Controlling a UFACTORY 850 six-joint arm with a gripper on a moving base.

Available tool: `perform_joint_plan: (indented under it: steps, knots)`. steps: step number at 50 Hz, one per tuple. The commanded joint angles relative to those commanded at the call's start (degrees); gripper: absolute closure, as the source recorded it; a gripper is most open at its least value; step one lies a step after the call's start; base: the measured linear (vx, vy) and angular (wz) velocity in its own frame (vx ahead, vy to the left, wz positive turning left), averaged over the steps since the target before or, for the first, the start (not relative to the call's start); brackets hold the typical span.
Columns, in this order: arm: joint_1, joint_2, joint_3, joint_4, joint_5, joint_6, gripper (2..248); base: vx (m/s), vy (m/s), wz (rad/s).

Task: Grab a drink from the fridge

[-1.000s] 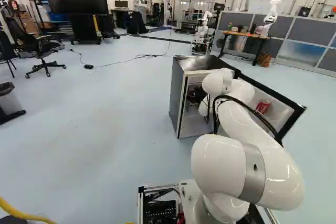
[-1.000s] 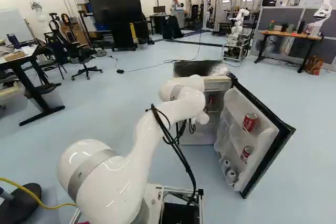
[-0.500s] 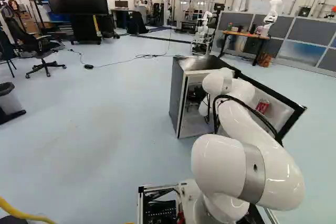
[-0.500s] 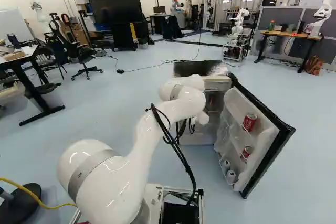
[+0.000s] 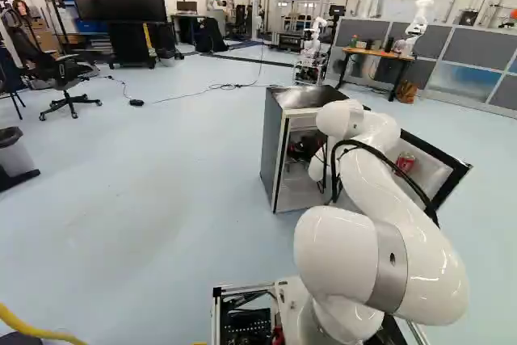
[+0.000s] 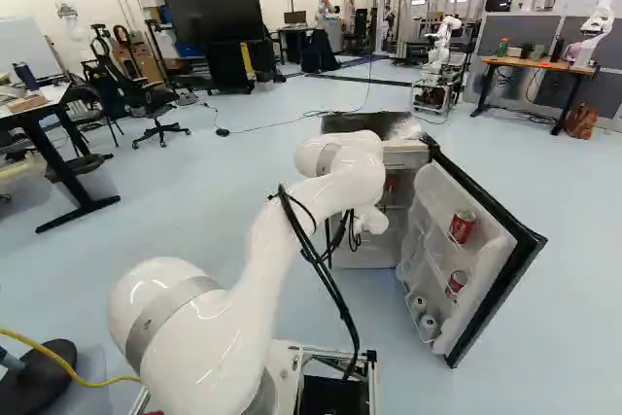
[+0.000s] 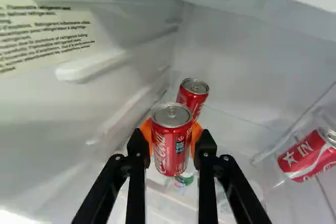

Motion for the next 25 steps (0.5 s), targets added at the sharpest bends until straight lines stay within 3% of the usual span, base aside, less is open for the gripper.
perform_joint_plan:
  steps: [25]
  knots:
    - [-1.7,6.5,11.6,0.0,0.0,0.0,158,0.0,0.0,0.0]
